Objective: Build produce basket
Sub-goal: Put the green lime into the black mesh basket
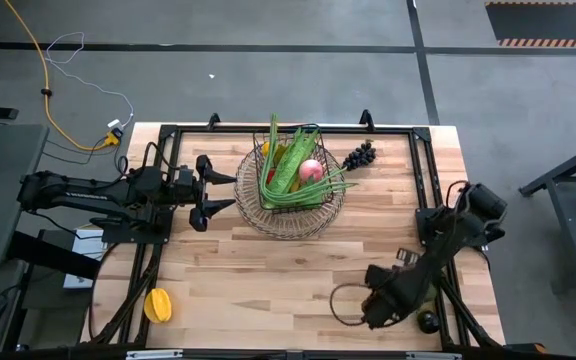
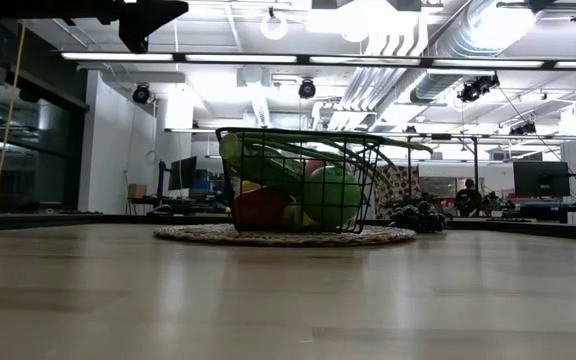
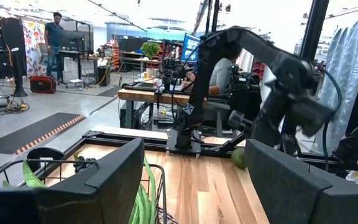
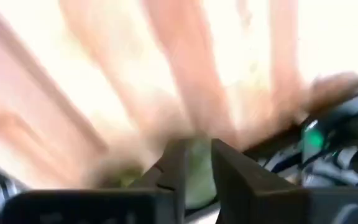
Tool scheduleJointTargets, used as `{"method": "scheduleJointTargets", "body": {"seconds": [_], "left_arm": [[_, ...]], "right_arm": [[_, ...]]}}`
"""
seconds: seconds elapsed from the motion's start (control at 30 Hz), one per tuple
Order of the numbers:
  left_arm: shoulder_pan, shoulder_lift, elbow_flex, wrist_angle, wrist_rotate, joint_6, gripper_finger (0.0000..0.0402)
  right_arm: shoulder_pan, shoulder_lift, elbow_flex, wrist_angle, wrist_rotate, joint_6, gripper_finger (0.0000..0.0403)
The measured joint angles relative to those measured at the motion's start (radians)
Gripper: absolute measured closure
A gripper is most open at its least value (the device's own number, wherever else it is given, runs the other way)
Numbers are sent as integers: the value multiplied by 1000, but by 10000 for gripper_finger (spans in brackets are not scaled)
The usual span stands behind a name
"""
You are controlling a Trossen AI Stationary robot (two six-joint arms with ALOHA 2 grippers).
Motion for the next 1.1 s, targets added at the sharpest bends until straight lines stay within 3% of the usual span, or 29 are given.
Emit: {"method": "scheduleJointTargets", "body": {"seconds": [0.17, 0.27, 0.37, 0.63, 0.77, 0.9, 1.1], "left_arm": [[0, 0, 0, -2, 0, 8, 135], [0, 0, 0, -6, 0, 8, 135], [0, 0, 0, -5, 0, 3, 135], [-1, 0, 0, -5, 0, 0, 135], [-1, 0, 0, -5, 0, -2, 135], [-1, 0, 0, -5, 0, -17, 135], [-1, 0, 0, -5, 1, -18, 135]], "right_arm": [[-17, -89, -1, -46, 119, 138, 374], [-31, -110, -1, -63, 87, 218, 364], [-38, -109, -1, -89, 1, 233, 321], [-53, -106, -1, -108, -101, 270, 140], [-60, -106, -1, -117, -156, 280, 72], [-59, -107, -13, -103, -184, 298, 37], [-48, -106, -149, 43, -304, 298, 28]]}}
